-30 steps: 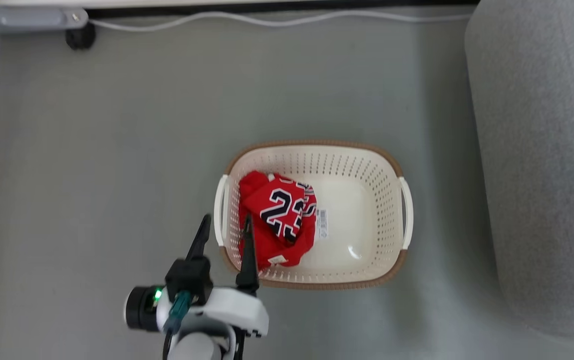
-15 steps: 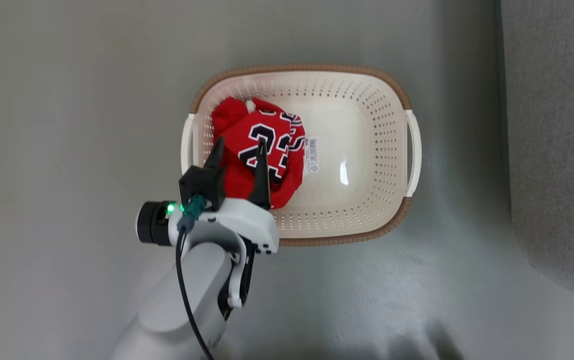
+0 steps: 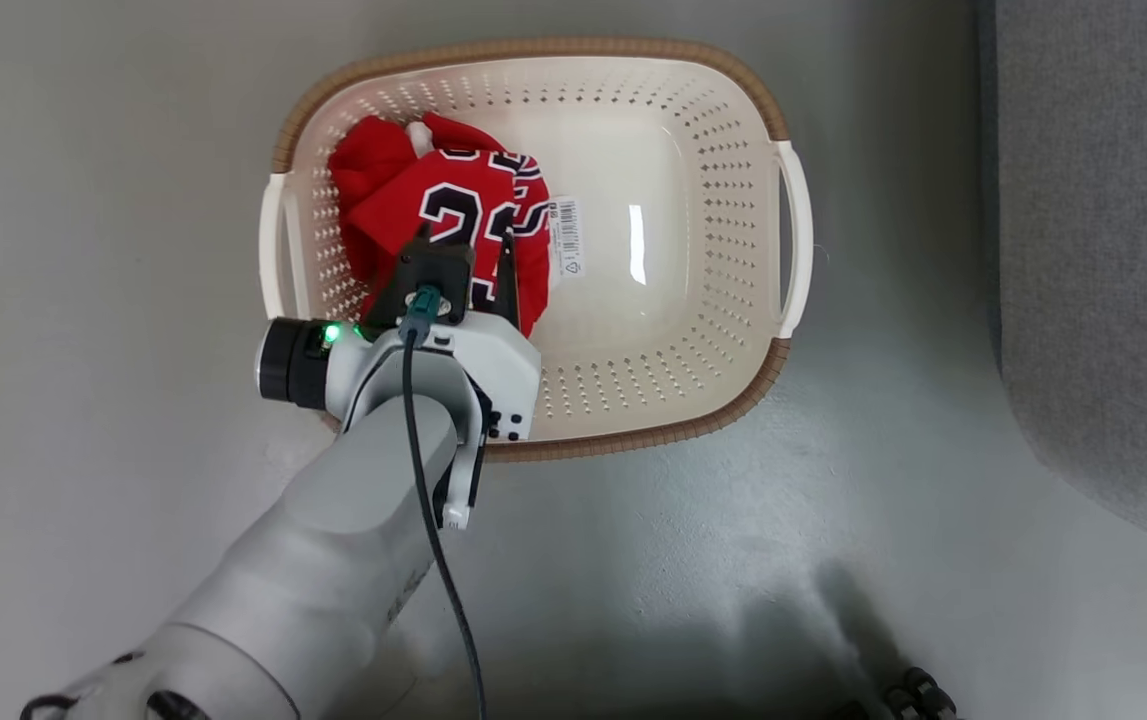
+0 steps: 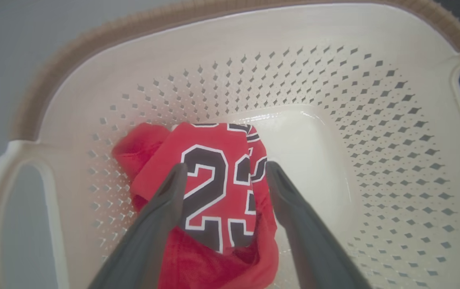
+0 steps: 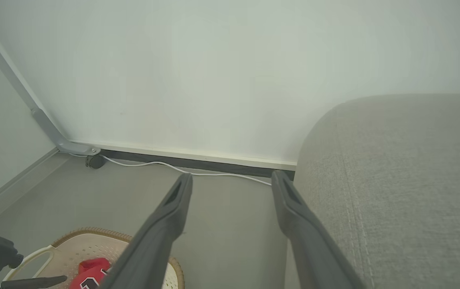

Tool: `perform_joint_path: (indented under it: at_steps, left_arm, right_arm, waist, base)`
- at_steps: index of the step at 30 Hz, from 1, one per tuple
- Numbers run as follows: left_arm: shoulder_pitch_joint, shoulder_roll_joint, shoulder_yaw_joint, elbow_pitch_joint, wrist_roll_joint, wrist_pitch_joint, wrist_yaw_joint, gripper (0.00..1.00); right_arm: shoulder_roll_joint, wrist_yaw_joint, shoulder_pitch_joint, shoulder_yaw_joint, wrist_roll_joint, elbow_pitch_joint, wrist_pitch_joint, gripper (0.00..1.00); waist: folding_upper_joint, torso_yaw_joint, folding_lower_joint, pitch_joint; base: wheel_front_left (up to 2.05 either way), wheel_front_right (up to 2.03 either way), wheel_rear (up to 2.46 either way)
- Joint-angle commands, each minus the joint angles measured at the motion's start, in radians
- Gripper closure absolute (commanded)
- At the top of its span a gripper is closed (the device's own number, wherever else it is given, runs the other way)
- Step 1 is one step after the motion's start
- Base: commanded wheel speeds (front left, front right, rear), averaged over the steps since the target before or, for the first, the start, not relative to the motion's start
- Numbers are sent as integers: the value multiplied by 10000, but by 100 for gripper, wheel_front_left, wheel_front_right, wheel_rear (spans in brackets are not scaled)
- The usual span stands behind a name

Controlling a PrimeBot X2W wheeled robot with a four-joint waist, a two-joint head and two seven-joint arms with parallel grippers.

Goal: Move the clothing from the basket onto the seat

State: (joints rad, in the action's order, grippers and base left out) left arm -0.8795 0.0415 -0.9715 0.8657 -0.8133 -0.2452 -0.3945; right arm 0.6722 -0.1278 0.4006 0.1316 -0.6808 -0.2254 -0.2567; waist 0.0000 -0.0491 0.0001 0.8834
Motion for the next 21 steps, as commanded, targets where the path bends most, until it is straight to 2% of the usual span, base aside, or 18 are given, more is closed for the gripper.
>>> perform_joint_path:
  at_steps: [1, 9, 13, 21]
  left_arm:
    - [-303, 87, -276, 137, -236, 119, -253, 0]
    - [-1515, 87, -2337, 1028, -836, 1744, -1273, 0]
    - [-1921, 87, -2813, 1323, -725, 2587, -1720, 0]
    - [-2393, 87, -3020, 1601, -663, 3299, -1928, 0]
  right_arm:
    - [219, -29, -236, 99, -90, -242, -51, 0]
    - [148, -29, -72, 164, -118, -368, -51, 0]
    - [121, -29, 31, 191, -135, -468, -51, 0]
    - [24, -29, 252, 234, -201, -710, -51, 0]
  waist:
    - [0, -149, -1, 150]
    - [0, -407, -1, 520]
    - [0, -526, -1, 724]
    - [0, -809, -1, 1213]
  base:
    - [0, 0, 0]
    - [0, 0, 0]
    - [0, 0, 0]
    - [0, 0, 0]
